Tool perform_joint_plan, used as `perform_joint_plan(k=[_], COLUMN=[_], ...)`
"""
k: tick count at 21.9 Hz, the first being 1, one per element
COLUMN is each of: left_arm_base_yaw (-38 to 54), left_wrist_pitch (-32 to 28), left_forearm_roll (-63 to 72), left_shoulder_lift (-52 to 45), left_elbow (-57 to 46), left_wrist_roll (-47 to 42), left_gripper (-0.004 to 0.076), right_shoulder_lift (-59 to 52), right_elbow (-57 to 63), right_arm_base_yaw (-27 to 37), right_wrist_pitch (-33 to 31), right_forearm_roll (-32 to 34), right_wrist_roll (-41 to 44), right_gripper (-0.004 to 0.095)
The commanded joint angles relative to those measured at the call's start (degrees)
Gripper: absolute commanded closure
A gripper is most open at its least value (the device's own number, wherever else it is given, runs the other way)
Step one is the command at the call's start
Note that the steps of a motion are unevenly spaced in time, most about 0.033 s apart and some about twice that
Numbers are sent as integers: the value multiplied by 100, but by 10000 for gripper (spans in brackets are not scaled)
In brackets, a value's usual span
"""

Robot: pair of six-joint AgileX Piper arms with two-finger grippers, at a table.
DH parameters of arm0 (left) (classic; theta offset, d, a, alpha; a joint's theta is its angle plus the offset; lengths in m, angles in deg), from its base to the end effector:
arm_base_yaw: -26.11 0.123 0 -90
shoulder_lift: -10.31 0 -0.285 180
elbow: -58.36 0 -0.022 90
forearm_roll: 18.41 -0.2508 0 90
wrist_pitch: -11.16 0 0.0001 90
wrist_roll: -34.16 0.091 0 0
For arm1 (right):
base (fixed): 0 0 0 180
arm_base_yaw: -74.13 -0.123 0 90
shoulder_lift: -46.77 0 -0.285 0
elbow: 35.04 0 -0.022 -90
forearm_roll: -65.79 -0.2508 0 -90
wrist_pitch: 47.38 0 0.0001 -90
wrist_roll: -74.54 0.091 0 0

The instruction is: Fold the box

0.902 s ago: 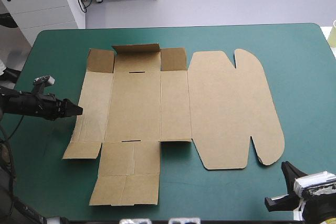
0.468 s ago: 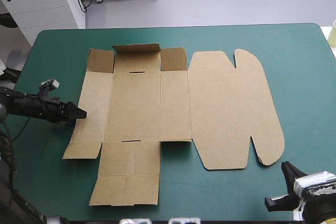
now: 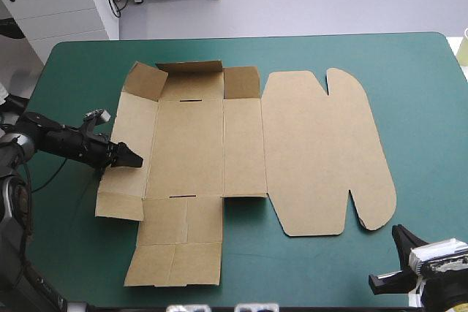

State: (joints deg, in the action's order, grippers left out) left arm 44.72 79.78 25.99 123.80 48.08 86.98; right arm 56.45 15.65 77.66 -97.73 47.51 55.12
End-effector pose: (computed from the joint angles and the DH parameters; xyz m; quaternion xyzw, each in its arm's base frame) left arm 0.3299 0.0485 0.1945 0.1036 0.9312 -0.3303 0.1144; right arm 0.0109 0.0214 0.2848 -0.0985 0.8064 0.0434 0.5815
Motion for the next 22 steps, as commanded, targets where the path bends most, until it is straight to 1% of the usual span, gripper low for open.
perform_joint_plan(k=[1, 4, 6, 9, 10, 12, 17, 19, 20, 22], left_arm_base_yaw=[-106, -158, -186, -254, -284, -426, -615, -780, -985, -1314], left_wrist_pitch=[557, 557, 557, 547, 547, 547, 402, 341, 217, -262], left_forearm_roll=[16, 21, 9, 10, -18, -377, -602, -1070, -1595, -2143], left_shoulder_lift=[-153, -153, -153, -153, -153, -153, -174, -287, -430, -705], left_elbow=[69, 24, 24, -1, -25, -25, 33, 252, 472, 796], left_wrist_roll=[-179, -317, -396, -497, -522, -584, -562, -562, -738, -1136], left_gripper=[313, 328, 353, 449, 500, 733, 731, 731, 731, 731], right_shoulder_lift=[129, 129, 129, 129, 129, 129, 129, 129, 129, 129], right_elbow=[-131, -131, -131, -131, -131, -131, -131, -131, -131, -131], right_arm_base_yaw=[28, 28, 28, 28, 28, 28, 28, 28, 28, 28], right_wrist_pitch=[422, 422, 422, 422, 422, 422, 422, 422, 422, 422], right_forearm_roll=[-47, -47, -47, -47, -47, -47, -47, -47, -47, -47], right_wrist_roll=[-14, -14, -14, -14, -14, -14, -14, -14, -14, -14], right_gripper=[922, 922, 922, 922, 922, 922, 922, 922, 922, 922])
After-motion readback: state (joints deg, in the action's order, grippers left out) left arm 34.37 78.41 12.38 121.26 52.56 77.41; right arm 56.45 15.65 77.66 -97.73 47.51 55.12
